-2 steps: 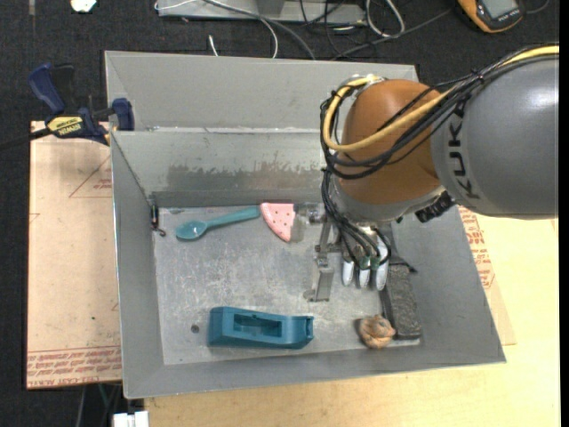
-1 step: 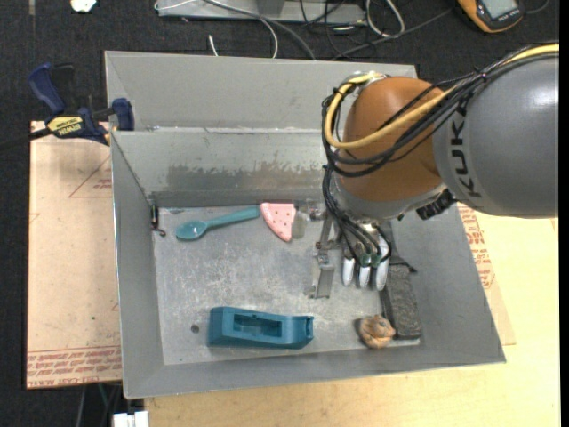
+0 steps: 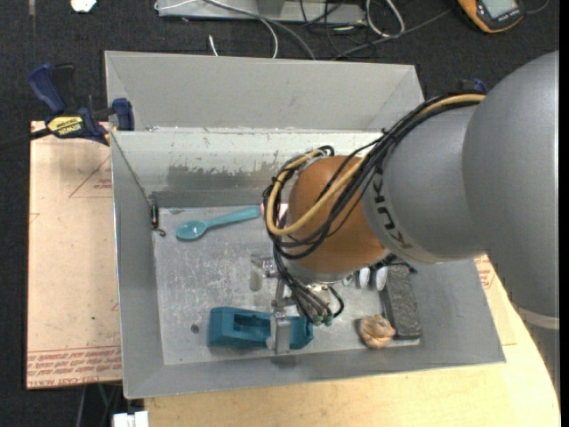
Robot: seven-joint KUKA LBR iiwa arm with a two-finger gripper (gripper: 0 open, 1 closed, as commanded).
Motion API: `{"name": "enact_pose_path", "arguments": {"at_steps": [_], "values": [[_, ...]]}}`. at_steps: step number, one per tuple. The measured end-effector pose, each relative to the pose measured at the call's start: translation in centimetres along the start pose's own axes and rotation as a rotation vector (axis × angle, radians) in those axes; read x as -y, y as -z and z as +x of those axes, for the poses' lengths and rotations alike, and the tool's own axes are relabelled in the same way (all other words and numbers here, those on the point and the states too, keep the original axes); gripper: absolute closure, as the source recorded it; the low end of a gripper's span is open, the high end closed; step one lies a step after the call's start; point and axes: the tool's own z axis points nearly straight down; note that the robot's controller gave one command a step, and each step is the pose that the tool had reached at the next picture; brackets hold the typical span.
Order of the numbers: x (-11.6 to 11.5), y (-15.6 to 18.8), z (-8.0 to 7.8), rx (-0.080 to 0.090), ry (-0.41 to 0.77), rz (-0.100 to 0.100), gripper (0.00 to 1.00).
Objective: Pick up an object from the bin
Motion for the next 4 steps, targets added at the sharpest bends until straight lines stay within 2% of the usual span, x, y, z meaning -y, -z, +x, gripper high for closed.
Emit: {"name": "enact_pose_path", "arguments": {"at_steps": [1,2,3,4], "values": [[-0.9,-2.0,0.8,0.000,0.063,0.002,0.00],[-2.6,-0.8,1.9,-0.009,0.042,0.000,0.00],[-1.4,-3.6,1.3,0.019,0.012,-0.002,0.00],[-0.6,-3.7,1.6,0.004,0.034,-0.004,1.00]]}}
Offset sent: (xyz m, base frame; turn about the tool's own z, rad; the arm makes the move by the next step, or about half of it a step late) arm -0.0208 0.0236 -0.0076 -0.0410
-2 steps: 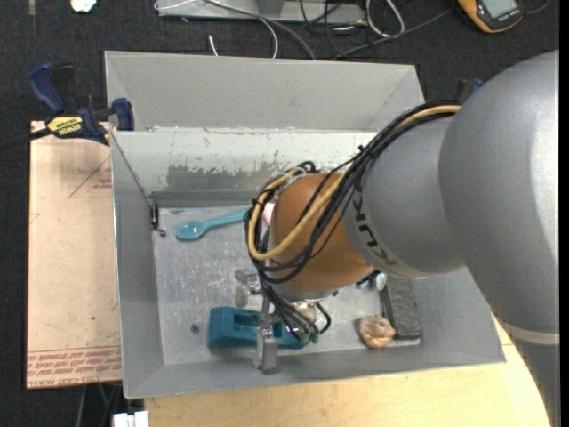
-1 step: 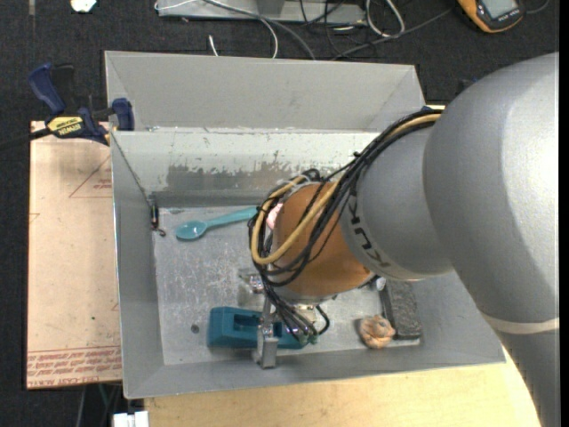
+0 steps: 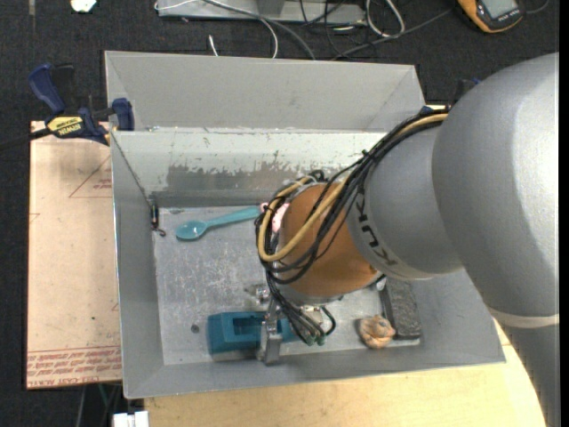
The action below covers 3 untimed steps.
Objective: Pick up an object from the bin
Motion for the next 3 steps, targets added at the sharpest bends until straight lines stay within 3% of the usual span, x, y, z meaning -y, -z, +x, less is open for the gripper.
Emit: {"name": "enact_pose_path", "arguments": {"at_steps": [1,2,3], "values": [[0.0,0.0,0.0,0.000,0.000,0.000,1.00],[0.1,3.6,0.4,-0.015,0.000,0.003,1.00],[0.0,6.6,0.3,-0.013,0.000,0.002,1.00]]}}
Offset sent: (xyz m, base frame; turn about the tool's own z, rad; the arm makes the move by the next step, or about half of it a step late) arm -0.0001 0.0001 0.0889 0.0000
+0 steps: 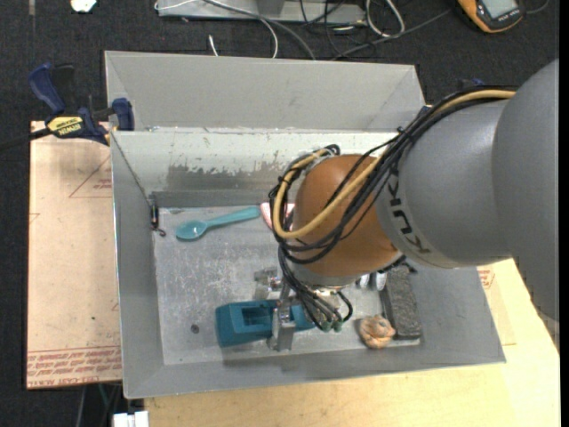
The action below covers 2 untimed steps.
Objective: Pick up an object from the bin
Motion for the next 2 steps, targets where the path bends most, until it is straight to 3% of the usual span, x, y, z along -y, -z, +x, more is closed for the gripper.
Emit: {"name": "enact_pose_path", "arguments": {"at_steps": [2], "values": [[0.0,4.6,0.2,0.000,0.000,0.000,1.00]]}}
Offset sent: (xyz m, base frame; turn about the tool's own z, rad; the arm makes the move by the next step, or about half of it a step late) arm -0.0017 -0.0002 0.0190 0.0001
